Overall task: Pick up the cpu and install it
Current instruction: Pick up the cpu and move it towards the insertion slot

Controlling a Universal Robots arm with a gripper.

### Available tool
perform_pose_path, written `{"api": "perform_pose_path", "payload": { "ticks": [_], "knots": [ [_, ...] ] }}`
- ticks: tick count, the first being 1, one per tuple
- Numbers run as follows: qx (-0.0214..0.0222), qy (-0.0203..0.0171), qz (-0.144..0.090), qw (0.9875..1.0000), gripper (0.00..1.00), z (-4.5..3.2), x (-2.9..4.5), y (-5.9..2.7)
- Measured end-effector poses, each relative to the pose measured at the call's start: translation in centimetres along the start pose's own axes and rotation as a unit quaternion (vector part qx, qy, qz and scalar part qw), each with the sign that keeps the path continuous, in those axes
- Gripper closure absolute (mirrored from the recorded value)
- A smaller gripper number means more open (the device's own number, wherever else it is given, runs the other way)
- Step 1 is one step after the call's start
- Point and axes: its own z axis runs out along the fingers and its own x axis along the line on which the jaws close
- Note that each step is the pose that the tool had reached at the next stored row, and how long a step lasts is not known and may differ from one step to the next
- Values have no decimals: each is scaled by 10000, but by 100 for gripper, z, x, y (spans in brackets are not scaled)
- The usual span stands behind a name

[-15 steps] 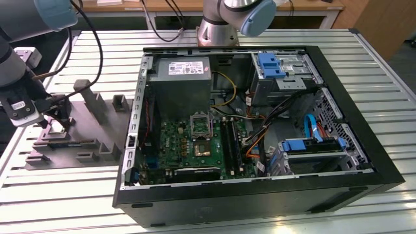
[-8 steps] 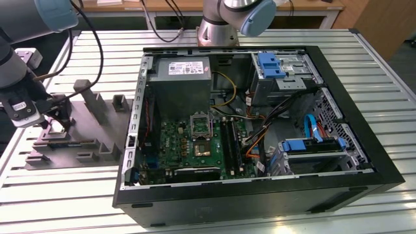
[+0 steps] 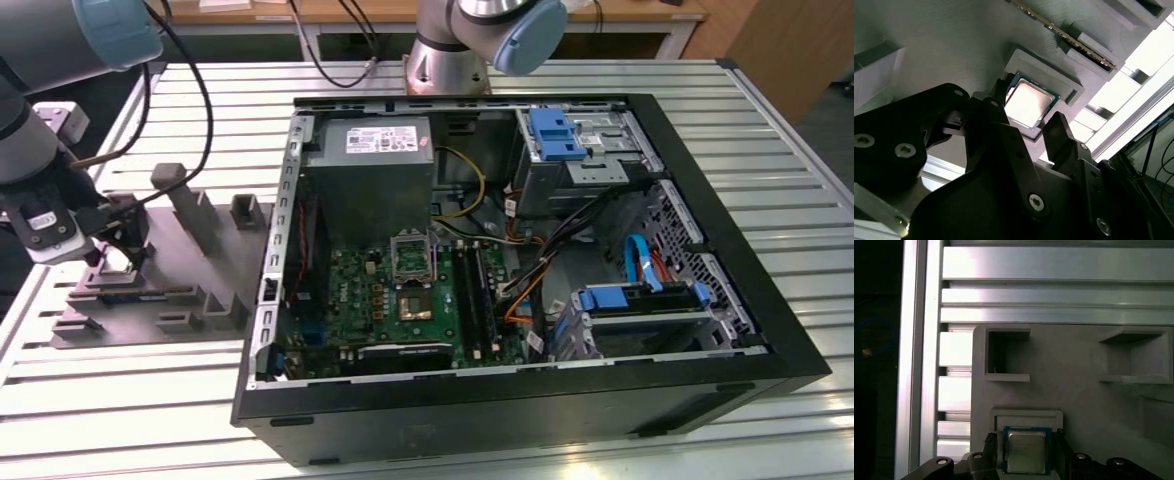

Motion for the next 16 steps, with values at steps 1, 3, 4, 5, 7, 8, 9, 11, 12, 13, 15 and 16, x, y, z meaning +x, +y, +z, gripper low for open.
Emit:
{"api": "perform_pose_path", "payload": {
  "ticks": [1, 3, 4, 5, 7, 8, 9, 11, 12, 13, 15, 16],
  "knots": [
    [0, 0, 0, 10000, 44, 1, 1, -1],
    [-1, -1, 0, 10000, 44, 1, 3, -1],
    [-1, -1, 0, 10000, 44, 1, 4, -2],
    [-3, 0, 1, 10000, 44, 1, 6, -3],
    [-6, -1, 0, 10000, 44, 1, 7, -9],
    [-6, -1, -1, 10000, 44, 1, 8, -12],
    [-5, 0, -4, 10000, 44, 0, 9, -14],
    [-5, 0, -25, 10000, 44, 0, 9, -19],
    [-5, 0, -34, 10000, 44, 1, 9, -21],
    [-5, 0, -40, 10000, 44, 2, 9, -21],
    [-5, -2, -47, 10000, 44, 7, 9, -22],
    [-5, -3, -49, 10000, 44, 9, 9, -23]
  ]
}}
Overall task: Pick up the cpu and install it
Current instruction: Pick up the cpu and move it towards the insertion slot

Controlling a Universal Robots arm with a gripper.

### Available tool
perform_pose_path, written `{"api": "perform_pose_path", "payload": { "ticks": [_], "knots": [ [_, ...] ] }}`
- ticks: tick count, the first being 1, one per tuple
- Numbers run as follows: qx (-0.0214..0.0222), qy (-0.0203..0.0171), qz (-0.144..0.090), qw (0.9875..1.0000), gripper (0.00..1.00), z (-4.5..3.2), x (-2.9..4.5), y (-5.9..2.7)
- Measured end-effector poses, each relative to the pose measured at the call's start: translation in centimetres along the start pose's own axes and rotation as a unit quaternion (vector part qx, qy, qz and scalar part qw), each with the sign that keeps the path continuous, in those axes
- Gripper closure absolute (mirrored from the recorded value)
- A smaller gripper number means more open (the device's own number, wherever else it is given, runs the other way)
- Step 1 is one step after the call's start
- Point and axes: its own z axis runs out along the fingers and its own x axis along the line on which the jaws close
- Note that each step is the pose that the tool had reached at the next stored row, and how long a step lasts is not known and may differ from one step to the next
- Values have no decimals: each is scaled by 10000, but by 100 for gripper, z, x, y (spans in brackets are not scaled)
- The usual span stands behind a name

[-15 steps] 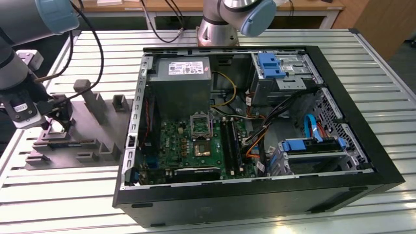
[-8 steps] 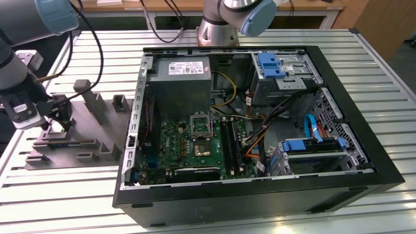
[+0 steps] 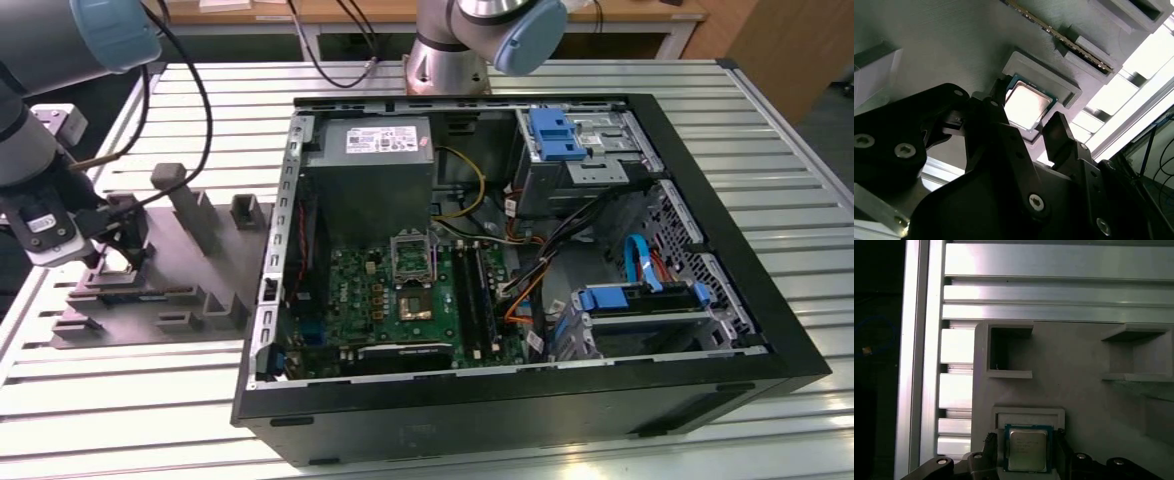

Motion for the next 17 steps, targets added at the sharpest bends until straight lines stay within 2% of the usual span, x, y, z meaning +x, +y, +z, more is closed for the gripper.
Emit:
{"api": "perform_pose_path", "payload": {
  "ticks": [11, 17],
  "knots": [
    [0, -5, -8, 10000, 44, 40, -1, -2],
    [0, -6, -9, 10000, 44, 37, -1, -2]
  ]
}}
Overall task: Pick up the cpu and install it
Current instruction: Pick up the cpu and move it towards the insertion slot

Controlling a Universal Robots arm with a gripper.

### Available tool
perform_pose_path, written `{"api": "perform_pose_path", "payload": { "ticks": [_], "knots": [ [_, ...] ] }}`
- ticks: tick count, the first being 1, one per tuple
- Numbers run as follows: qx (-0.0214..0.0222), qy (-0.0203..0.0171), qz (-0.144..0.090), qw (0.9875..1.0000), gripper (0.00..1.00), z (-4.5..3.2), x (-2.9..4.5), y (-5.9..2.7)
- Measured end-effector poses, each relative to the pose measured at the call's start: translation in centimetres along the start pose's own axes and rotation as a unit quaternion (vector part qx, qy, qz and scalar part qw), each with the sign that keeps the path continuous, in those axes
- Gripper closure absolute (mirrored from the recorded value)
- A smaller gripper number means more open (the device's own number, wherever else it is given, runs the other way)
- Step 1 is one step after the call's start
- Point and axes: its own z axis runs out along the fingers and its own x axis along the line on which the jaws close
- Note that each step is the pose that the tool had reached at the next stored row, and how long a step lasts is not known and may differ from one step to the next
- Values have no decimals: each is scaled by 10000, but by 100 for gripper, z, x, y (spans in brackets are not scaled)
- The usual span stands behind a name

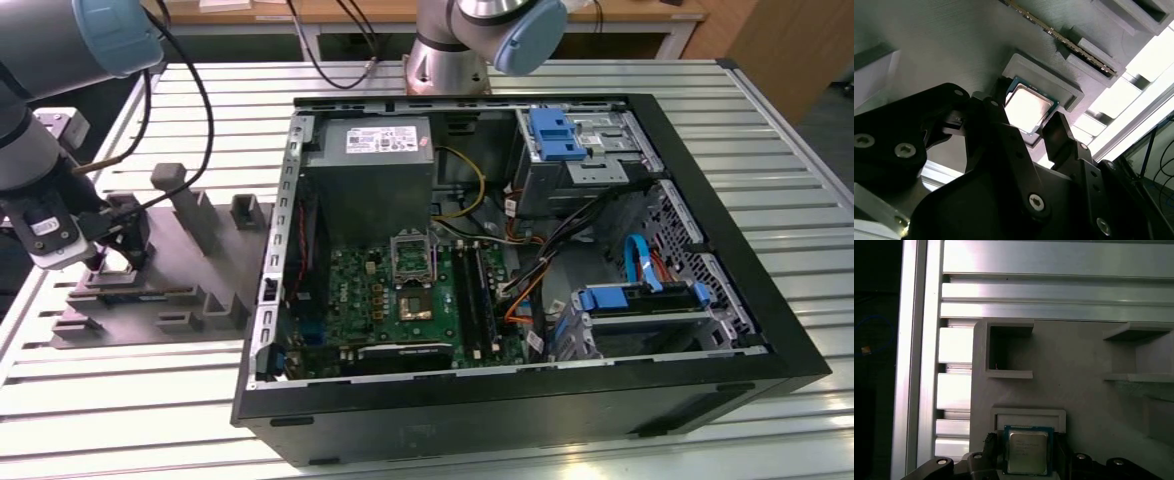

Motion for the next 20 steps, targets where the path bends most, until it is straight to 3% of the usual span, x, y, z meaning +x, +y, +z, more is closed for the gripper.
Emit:
{"api": "perform_pose_path", "payload": {
  "ticks": [20],
  "knots": [
    [26, -7, 0, 10000, 44, -32, 1, 1]
  ]
}}
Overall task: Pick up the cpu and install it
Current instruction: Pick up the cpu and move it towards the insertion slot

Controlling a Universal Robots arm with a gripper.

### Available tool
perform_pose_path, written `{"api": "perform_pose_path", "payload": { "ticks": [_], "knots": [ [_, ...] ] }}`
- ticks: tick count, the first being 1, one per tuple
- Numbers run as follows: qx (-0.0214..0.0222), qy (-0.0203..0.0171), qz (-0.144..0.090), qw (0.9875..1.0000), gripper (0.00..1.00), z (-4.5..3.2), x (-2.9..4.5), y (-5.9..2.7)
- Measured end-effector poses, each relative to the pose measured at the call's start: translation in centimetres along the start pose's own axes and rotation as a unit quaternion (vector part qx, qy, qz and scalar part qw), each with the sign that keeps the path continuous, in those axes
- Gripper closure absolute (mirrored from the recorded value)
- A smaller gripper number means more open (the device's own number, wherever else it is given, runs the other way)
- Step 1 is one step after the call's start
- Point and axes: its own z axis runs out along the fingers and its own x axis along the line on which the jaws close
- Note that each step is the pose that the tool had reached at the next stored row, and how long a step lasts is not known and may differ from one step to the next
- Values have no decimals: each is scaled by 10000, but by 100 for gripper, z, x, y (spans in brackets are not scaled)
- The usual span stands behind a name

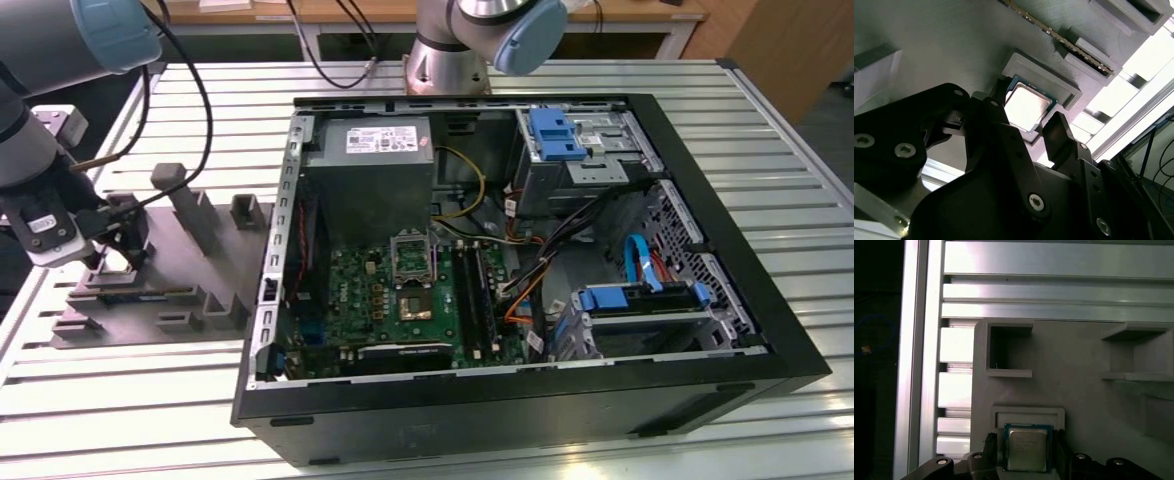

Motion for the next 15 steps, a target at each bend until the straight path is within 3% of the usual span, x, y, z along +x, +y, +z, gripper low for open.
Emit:
{"api": "perform_pose_path", "payload": {
  "ticks": [12, 14, 15],
  "knots": [
    [15, -30, -1, 10000, 44, 0, 1, 0],
    [15, -30, -1, 10000, 45, -1, 1, 0],
    [15, -30, -2, 10000, 52, 0, 1, 0]
  ]
}}
